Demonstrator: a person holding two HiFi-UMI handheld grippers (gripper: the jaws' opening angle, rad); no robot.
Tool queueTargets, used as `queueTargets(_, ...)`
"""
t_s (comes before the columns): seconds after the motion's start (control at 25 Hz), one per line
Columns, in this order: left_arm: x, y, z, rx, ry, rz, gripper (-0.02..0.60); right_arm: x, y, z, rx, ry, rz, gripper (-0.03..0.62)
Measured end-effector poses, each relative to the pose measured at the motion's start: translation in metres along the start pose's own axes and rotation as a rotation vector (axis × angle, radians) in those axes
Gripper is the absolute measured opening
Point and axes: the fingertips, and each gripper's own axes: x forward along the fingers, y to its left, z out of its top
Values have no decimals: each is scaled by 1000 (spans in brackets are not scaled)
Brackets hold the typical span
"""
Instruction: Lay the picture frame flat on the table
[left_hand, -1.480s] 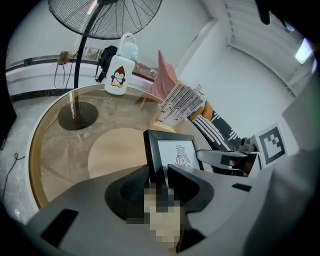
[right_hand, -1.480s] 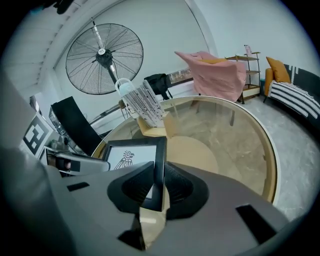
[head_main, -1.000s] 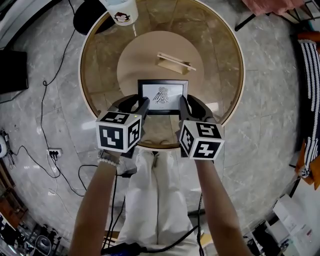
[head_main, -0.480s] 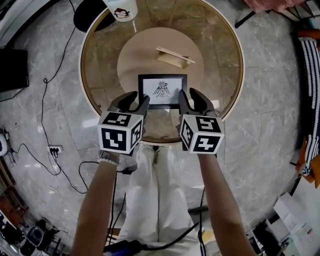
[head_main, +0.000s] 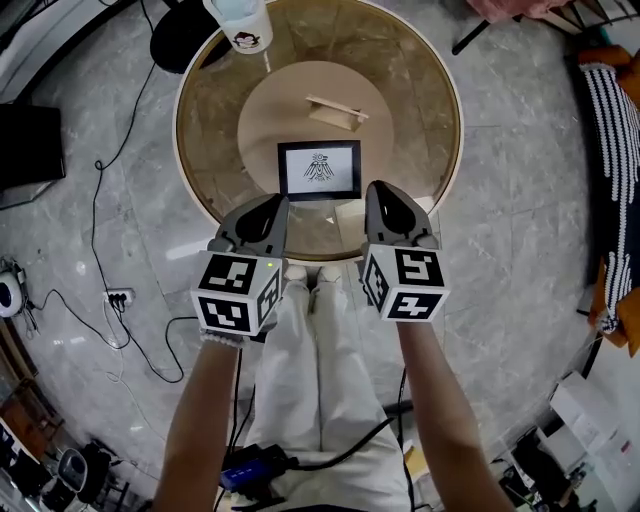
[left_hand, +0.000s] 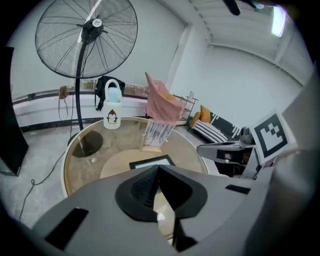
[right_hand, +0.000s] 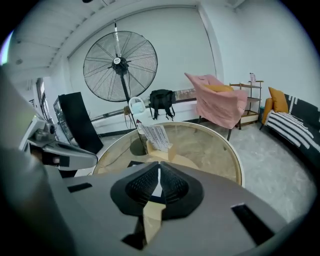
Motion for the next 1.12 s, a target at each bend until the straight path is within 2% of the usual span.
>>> queueTargets(0.64, -153, -85, 128, 219, -177, -64, 17, -154, 33, 125, -26, -182, 4, 40)
queueTargets(0.88, -202, -106, 163, 247, -247, -73, 17, -202, 48, 158, -59, -241, 25, 40)
queueTargets(1.12, -242, -124, 190, 281, -301, -83, 17, -244, 55, 196, -39, -328, 31, 40)
